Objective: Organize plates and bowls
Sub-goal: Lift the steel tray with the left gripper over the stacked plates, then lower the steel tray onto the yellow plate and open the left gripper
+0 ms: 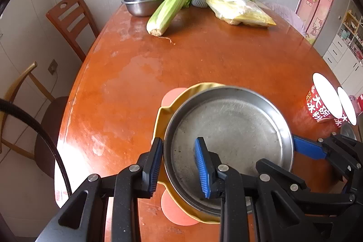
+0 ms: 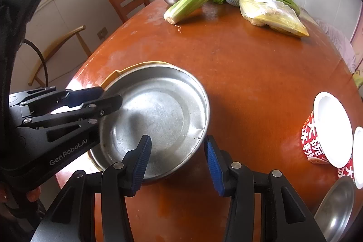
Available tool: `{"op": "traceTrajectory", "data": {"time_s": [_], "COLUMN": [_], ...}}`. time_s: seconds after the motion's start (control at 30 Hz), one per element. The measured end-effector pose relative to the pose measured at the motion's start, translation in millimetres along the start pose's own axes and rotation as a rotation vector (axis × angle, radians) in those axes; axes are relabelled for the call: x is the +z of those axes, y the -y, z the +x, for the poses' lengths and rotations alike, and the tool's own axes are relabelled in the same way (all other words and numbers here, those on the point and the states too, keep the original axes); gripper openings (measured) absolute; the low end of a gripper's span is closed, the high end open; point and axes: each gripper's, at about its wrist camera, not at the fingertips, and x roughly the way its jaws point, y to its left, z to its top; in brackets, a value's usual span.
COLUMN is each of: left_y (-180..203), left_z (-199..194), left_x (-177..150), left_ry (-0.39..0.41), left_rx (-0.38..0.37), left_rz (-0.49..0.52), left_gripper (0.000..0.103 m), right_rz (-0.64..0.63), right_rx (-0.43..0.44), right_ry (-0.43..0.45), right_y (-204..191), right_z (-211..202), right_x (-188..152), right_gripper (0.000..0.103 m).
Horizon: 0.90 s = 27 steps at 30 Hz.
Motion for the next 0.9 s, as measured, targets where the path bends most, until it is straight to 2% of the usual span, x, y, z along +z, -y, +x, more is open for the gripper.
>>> {"op": "traceTrajectory", "data": {"time_s": [0.43, 0.6, 0.67, 0.73, 0.9], "left_y": [-5.3, -14.8, -19.7, -26.3, -41.5], "left_z": [-15.5, -32.7, -38.3, -39.1, -25.0], "left_x": [1.1, -0.2, -1.7, -4.6, -17.2], "left_ry": [0.023, 0.066, 0.08, 0.075, 0.017], "left_rx": [-0.021, -0.014, -0.019, -0.026, -0.054], "left_rz": [-0.011, -0.039, -0.056, -0.077, -0.152], "left_gripper": [0.034, 0.035, 0.042, 0.046, 0.047], "right_rz": [0.013, 0.028, 0.041, 0.049, 0.078], "right_rx": [-0.002, 0.001, 0.002, 0.004, 0.016], "right_ry": [0.015, 0.035, 0.039, 0.04, 0.03], "right_y": [3.6, 9.3, 12.0, 14.7, 23.0], "right_z": [-6.1, -13.6, -16.4, -17.6, -18.8], "right_x": [1.8, 3.1, 2.9, 3.2, 0.7], "right_gripper": [0.05, 0.052, 0.054, 0.055, 0.055]}}
